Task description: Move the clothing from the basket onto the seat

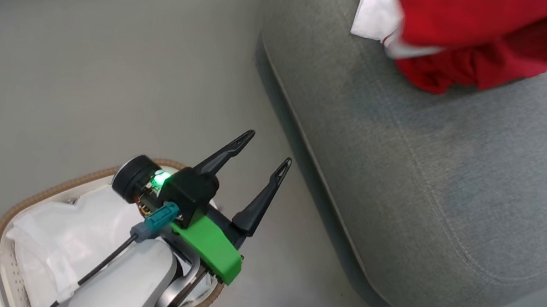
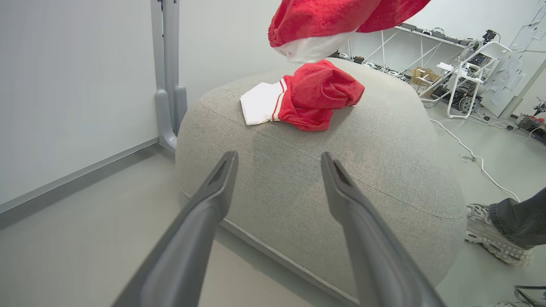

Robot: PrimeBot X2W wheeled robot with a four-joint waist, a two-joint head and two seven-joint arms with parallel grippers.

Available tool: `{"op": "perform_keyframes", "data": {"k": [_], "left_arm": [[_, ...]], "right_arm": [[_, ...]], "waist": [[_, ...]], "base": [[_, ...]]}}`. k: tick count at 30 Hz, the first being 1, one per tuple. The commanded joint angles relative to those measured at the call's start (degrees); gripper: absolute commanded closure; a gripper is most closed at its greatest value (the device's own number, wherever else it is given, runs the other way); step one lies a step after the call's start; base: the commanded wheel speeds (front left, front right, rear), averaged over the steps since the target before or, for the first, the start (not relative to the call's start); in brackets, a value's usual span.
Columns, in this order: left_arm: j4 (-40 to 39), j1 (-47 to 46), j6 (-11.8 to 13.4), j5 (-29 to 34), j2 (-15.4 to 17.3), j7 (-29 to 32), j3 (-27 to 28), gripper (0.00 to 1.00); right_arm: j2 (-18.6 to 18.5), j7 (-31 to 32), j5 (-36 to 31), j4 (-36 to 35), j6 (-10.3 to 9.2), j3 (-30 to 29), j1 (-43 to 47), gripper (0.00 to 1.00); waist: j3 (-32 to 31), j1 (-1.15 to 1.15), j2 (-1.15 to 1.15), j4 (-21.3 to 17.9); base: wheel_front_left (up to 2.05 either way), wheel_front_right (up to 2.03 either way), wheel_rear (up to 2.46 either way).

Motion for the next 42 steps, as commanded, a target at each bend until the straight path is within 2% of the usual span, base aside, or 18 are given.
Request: {"op": "perform_keyframes", "data": {"k": [1,5,8,15,22,23,25,26,27,28,35,42], "left_arm": [[-0.15,-1.91,-0.12,0.48,0.68,0.02,-0.68,0.00],[-0.22,-4.50,-0.12,0.25,1.69,0.03,-1.83,0.00],[-0.07,-6.21,-0.12,0.16,2.01,0.03,-2.43,0.00],[0.37,-8.90,-0.12,0.73,3.26,0.02,-2.19,0.00],[0.07,-9.08,-0.12,0.27,3.86,0.02,0.63,0.00],[-0.05,-9.15,-0.12,0.29,3.77,0.02,0.94,0.00],[-0.11,-9.29,-0.12,0.59,3.69,0.03,1.38,0.00],[-0.13,-9.28,-0.12,0.70,3.59,0.03,1.71,0.00],[-0.08,-9.18,-0.12,0.79,3.55,0.03,1.94,0.00],[0.04,-8.87,-0.12,0.80,3.42,0.03,2.27,0.00],[0.13,-5.28,-0.12,0.42,2.38,0.03,5.91,0.00],[0.93,-0.80,-0.12,0.56,1.05,0.03,10.83,0.00]], "right_arm": [[-1.38,-0.26,-0.92,1.68,-0.05,-1.05,-2.12,1.00],[-4.20,-0.26,-2.15,7.27,-0.05,-4.56,-6.54,1.00],[-4.68,-0.26,-3.25,11.65,-0.05,-7.29,-7.67,1.00],[-1.34,-0.19,-4.49,21.68,-0.06,-13.11,-2.84,1.00],[4.03,-0.19,-5.00,28.29,-0.06,-21.49,1.86,1.00],[4.46,-0.19,-5.24,28.64,-0.06,-22.33,2.69,0.90],[5.62,-0.18,-5.64,28.79,-0.06,-24.24,4.59,0.59],[6.41,-0.19,-5.82,28.49,-0.06,-25.31,5.65,0.29],[7.01,-0.19,-5.99,28.09,-0.06,-26.02,6.55,0.04],[7.64,-0.19,-6.24,27.53,-0.06,-26.71,7.85,0.00],[11.08,-0.19,-7.28,23.49,-0.06,-28.31,16.37,0.00],[13.97,-0.19,-6.17,18.75,-0.05,-23.98,23.58,0.00]], "waist": [[5.29,0.00,0.00,2.98],[9.19,0.00,0.00,5.57],[11.64,0.00,0.00,7.50],[17.16,0.00,0.00,11.57],[18.99,0.00,0.00,12.99],[18.93,0.00,0.00,13.06],[18.42,0.00,0.00,13.00],[17.96,0.00,0.00,12.88],[17.57,0.00,0.00,12.75],[16.86,0.00,0.00,12.55],[11.27,0.00,0.00,11.14],[5.16,0.00,0.00,11.34]], "base": [[0.00,0.00,0.00],[0.00,0.00,0.00],[0.00,0.00,0.00],[0.00,0.00,0.00],[0.00,0.00,0.00],[0.00,0.00,0.00],[0.00,0.00,0.00],[0.00,0.00,0.00],[0.00,0.00,0.00],[0.00,0.00,0.00],[0.00,0.00,0.00],[0.00,0.00,0.00]]}}
